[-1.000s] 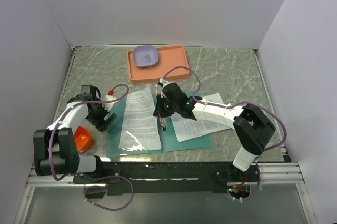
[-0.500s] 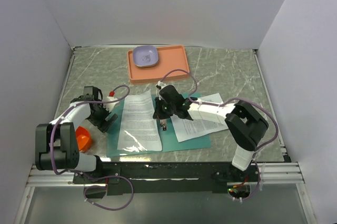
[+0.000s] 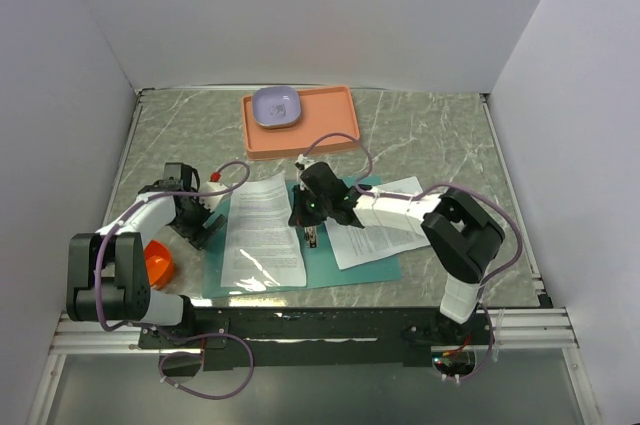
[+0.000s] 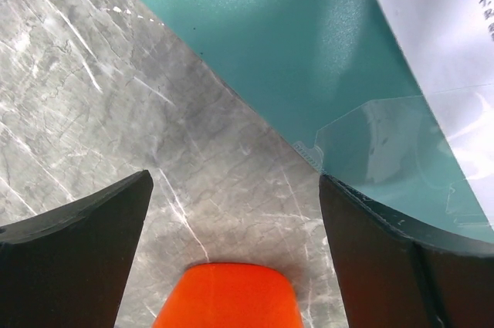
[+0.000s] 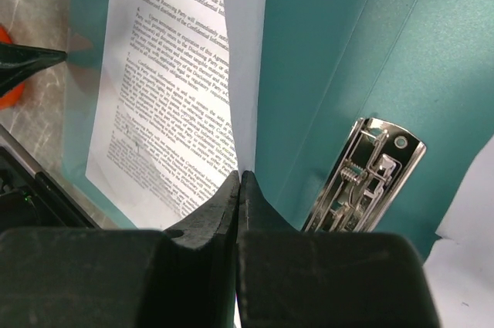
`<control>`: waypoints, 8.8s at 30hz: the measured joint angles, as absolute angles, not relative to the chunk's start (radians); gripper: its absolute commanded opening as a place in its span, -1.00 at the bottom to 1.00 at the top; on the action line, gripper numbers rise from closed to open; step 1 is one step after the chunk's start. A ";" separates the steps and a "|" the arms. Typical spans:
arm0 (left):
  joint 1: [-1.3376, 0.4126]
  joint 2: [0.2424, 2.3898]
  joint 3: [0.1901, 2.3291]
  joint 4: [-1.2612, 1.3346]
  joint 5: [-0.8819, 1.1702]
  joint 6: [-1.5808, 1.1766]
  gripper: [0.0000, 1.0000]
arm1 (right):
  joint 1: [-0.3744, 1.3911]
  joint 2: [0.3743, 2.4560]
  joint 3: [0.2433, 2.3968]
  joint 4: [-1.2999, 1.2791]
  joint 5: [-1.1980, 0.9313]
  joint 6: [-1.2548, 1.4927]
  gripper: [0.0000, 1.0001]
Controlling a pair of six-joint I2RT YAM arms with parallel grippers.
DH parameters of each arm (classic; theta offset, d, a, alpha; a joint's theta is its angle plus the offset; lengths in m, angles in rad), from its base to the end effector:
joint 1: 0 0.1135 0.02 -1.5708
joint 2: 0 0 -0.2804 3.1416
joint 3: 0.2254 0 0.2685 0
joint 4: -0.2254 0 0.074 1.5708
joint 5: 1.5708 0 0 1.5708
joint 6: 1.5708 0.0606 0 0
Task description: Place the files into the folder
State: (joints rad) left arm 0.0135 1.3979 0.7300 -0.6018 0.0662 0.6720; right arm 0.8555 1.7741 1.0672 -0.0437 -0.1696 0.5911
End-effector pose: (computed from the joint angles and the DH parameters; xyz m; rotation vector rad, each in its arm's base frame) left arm 0.2543 -0.0006 0.1463 0.9303 2.6785 0.0561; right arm 0.2627 0.3180 0.1726 -0.4199 2.4587 0.8761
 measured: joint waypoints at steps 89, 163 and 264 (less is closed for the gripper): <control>-0.110 1.343 0.683 -0.582 0.002 0.644 0.96 | 0.997 1.731 0.828 0.067 -0.047 1.068 -1.00; -0.019 1.383 1.098 -0.762 0.166 0.560 0.93 | 1.065 1.732 1.011 -0.282 0.022 1.073 0.15; -0.603 1.297 1.069 -0.680 0.154 -0.010 0.66 | 0.880 1.378 0.577 0.108 0.109 0.821 0.04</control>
State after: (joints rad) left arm -0.6033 1.2972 1.0695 -0.6804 0.1543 -0.0101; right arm 0.8803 1.3781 0.5770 0.1081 0.1085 0.8207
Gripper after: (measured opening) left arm 0.870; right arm 0.534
